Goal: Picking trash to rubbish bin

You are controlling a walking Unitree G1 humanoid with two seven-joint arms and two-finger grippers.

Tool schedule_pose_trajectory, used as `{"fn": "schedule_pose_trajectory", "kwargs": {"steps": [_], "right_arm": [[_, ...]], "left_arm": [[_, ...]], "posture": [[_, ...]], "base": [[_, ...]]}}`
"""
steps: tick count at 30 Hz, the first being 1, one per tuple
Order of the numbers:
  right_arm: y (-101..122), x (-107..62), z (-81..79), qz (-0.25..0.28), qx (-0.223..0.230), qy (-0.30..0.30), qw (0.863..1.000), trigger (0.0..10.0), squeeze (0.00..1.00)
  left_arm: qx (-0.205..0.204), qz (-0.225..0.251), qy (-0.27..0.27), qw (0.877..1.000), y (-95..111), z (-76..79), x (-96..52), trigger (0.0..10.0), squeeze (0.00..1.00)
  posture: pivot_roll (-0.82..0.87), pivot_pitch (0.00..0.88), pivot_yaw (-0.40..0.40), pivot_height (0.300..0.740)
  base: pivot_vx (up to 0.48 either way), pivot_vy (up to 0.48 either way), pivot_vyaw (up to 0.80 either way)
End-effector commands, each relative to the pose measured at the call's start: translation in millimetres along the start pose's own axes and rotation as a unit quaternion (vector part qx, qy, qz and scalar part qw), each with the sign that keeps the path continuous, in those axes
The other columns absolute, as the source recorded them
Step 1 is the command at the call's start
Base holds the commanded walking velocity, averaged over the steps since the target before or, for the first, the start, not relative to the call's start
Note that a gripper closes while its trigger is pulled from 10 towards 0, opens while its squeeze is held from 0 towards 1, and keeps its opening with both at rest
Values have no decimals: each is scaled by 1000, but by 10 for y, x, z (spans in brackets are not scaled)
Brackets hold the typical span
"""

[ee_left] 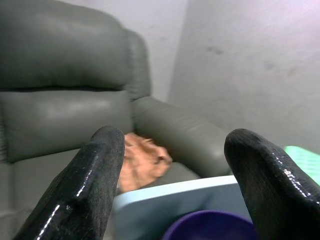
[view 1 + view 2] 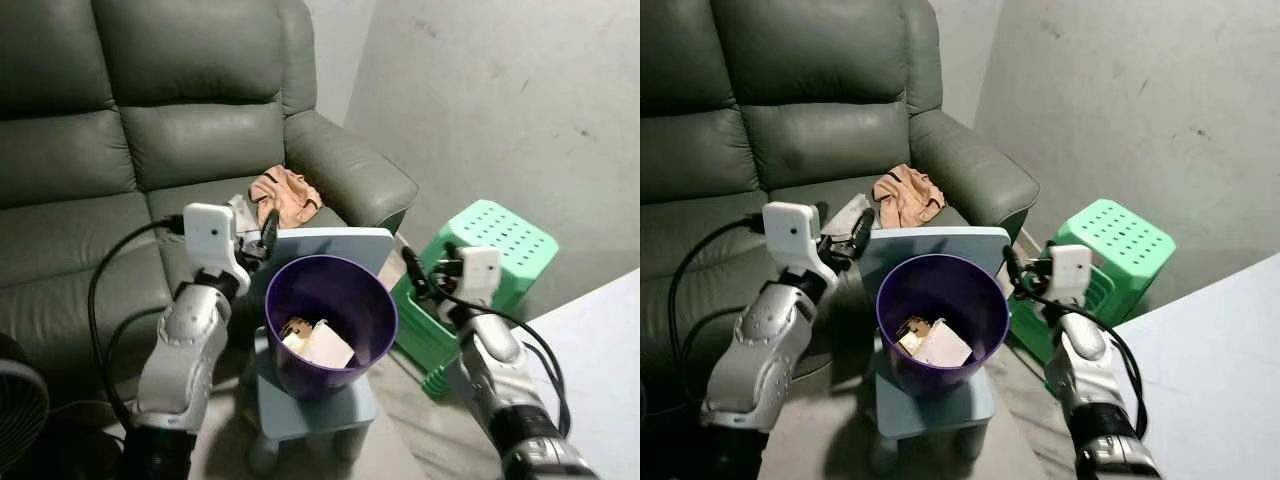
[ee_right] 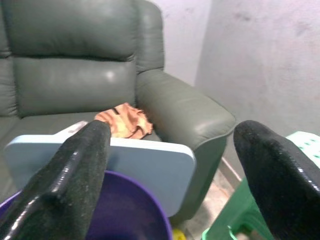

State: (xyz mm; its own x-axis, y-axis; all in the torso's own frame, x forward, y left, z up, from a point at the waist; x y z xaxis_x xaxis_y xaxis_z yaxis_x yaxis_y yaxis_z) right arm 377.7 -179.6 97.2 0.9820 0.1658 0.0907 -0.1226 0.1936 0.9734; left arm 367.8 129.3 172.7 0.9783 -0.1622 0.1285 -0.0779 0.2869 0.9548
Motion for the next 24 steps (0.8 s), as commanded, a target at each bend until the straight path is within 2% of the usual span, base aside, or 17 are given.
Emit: {"fn": "schedule_pose_trajectory", "kwargs": {"steps": [1,5,9,11,14,15,16,17,19,24], "right_arm": [[70,-28,126,14,1,-21,1000,10000,1000],[81,-169,164,21,0,-39,999,10000,1000],[114,-230,151,27,7,-48,998,10000,1000],[119,-261,124,25,17,-47,998,10000,1000],[147,-294,-2,30,22,-34,999,10000,1000],[175,-293,-44,34,28,-33,998,10000,671],[175,-293,-44,34,28,-33,998,10000,671],[206,-291,-72,39,33,-32,998,10000,0],[228,-290,-95,37,31,-33,998,10000,0],[185,-307,-77,21,29,-38,999,10000,0]], "left_arm": [[-1,5,-1,1000,14,20,33,10000,0],[25,10,20,999,42,-129,63,10000,0],[21,8,28,999,16,-229,67,10000,0],[22,8,29,999,-6,-262,63,10000,0],[27,6,23,999,-99,-252,27,10000,0],[22,1,21,1000,-140,-217,26,10000,0],[22,1,21,1000,-140,-217,26,10000,0],[17,0,12,1000,-155,-164,27,10000,0],[14,2,0,1000,-148,-99,59,10000,0],[12,5,1,1000,-135,-127,115,10000,0]], "posture": [[40,0,-132,740],[32,0,-119,740],[20,0,-112,740],[18,0,-112,740],[4,0,-102,740],[-3,0,-97,740],[-3,0,-97,740],[-10,0,-92,740],[-15,0,-90,740],[-28,0,-82,740]], "base": [[0,0,0],[0,0,0],[0,0,0],[0,0,0],[0,0,0],[0,0,0],[0,0,0],[0,0,0],[0,0,0],[0,0,0]]}}
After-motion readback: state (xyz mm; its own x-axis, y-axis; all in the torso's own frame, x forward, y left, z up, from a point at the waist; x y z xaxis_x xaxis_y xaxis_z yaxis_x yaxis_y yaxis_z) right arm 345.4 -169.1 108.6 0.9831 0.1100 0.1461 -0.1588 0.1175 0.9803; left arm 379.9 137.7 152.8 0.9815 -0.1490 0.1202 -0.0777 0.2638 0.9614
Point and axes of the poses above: a point about 5 cm out from each wrist's last joint towards the gripper, its own x axis pointing out of the wrist towards the gripper, its own y axis along the axis of the wrist's last joint, z = x × y, the point moved 5 cm from there along x, pointing out of the wrist towards the gripper, and after that the axes turned 14 degrees about -x, right-handed, at the moved point
